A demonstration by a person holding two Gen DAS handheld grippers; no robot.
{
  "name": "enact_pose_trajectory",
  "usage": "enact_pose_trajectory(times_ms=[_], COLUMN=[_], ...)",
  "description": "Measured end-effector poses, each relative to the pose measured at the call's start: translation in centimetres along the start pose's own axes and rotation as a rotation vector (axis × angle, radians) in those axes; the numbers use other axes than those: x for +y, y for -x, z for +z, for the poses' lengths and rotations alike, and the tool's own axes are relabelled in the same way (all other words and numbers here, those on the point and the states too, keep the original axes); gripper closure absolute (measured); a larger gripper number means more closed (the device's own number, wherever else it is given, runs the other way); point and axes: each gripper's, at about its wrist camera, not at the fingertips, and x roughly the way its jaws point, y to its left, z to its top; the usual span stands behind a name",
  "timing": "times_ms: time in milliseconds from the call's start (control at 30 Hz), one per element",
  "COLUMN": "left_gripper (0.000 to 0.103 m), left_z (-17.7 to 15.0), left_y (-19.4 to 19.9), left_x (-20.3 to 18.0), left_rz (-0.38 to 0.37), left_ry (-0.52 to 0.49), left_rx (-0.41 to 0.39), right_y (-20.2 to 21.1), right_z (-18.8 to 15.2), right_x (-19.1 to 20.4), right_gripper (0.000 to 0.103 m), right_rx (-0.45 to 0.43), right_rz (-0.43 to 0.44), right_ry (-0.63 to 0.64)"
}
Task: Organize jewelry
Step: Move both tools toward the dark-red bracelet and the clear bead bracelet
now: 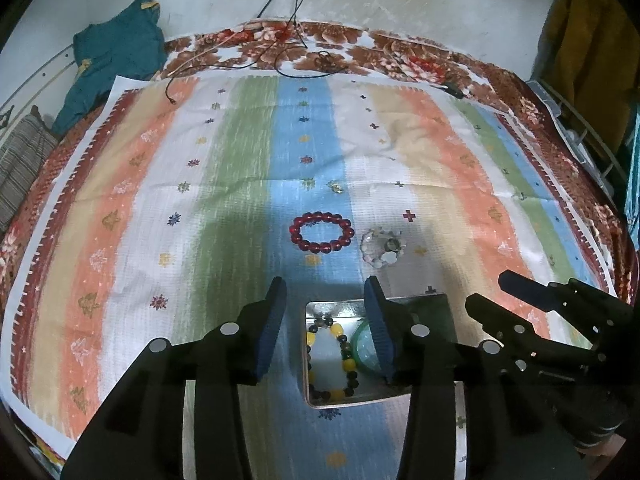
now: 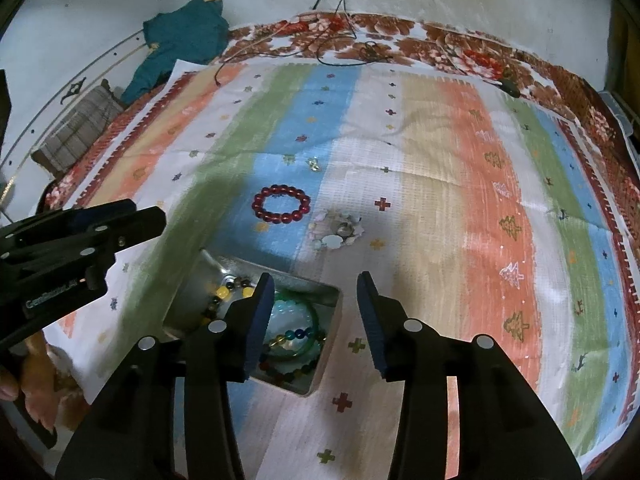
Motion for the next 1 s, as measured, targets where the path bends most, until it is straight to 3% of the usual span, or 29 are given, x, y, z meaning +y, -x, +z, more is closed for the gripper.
enact_pose_trajectory(times_ms=[633, 1000], left_gripper=[0.057, 0.057], left_z=[1.5, 2.6], left_y=[-4.0, -6.8], left_x=[0.6, 1.5], left_rz=[0.029, 0.041], left_ry=[-0.013, 0.004], left_rx=[0.063, 0.1], right_y=[-3.2, -6.9], right_z=[1.8, 3.1], right_x=[-0.8, -1.1], right_gripper=[0.046, 0.045], right_rx=[0.038, 0.096], right_rz=[-0.024, -0.053], right_ry=[0.021, 0.043])
